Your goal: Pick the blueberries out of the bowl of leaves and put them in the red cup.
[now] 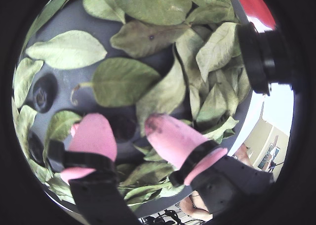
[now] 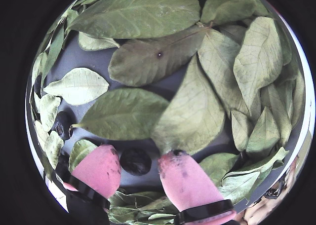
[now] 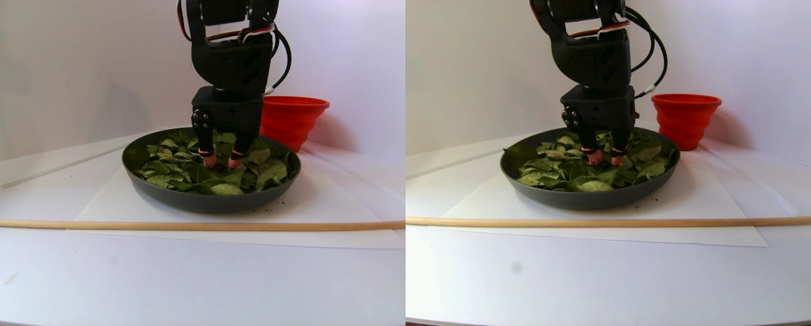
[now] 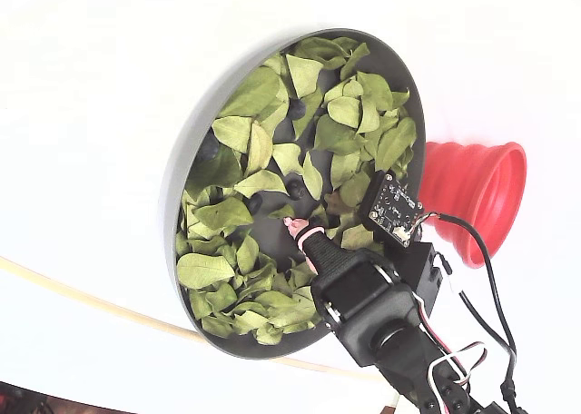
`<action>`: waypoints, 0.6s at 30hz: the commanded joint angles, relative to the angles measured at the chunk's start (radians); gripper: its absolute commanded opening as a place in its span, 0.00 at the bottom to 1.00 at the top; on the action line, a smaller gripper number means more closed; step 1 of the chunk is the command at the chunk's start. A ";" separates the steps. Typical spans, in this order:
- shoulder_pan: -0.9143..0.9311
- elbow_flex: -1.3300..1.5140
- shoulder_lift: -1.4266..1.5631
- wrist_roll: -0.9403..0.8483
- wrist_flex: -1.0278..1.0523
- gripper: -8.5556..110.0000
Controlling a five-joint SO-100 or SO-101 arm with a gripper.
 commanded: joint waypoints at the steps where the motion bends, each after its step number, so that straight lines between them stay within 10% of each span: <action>1: 0.015 0.005 0.025 0.006 -0.008 0.19; 18: 0.017 0.026 -0.005 0.014 -0.046 0.17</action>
